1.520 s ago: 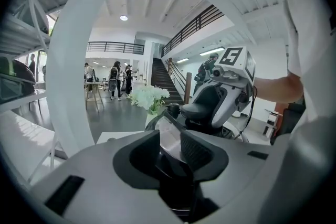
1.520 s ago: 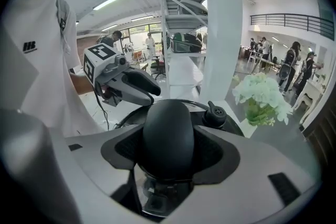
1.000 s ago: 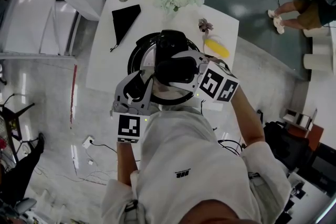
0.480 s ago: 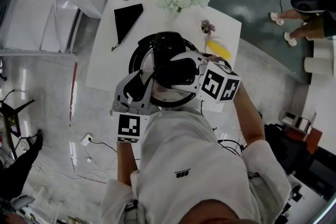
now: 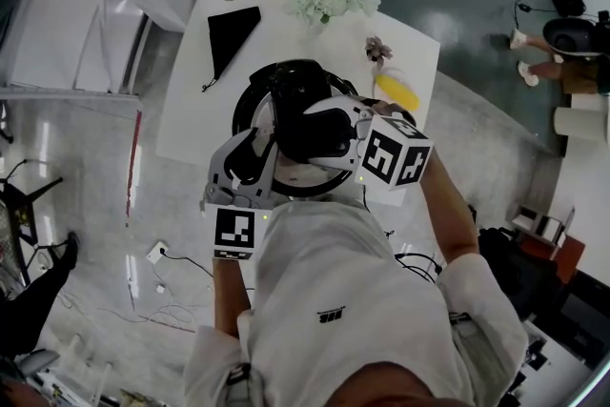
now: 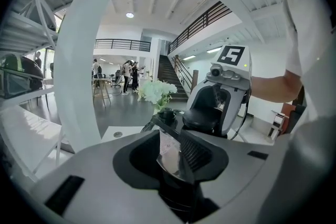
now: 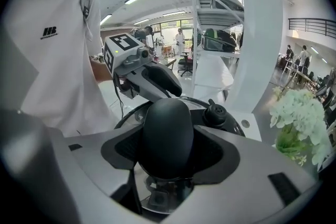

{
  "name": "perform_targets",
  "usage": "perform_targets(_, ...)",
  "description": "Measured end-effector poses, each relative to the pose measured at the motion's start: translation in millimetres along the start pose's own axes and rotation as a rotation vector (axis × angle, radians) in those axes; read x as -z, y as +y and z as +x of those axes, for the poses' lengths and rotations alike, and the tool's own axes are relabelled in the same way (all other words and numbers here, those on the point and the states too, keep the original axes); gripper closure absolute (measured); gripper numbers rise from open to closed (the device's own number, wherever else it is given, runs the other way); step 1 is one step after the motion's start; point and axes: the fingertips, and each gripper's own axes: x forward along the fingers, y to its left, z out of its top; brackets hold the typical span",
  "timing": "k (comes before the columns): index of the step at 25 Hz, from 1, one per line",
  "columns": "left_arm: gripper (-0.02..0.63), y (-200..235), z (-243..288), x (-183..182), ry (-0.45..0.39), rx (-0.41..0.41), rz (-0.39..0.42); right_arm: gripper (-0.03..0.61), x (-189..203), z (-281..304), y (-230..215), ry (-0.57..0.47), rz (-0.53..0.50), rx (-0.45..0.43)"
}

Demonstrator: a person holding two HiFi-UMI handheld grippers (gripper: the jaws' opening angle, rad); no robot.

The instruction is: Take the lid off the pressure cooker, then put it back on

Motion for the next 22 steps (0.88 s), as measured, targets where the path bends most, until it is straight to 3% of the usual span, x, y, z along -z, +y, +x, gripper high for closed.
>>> perform_targets(16, 0.477, 11.9, -13.6, 8.1, 0.010, -0.055, -0.022, 0.304, 0.0, 21.0, -5.3, 0.021, -0.079, -0.096)
perform_targets(22, 0.477, 10.4, -13.2, 6.5, 0.009, -0.058, -0.017, 0.302, -0.4, 22.2, -4.9, 0.045, -0.039, -0.067)
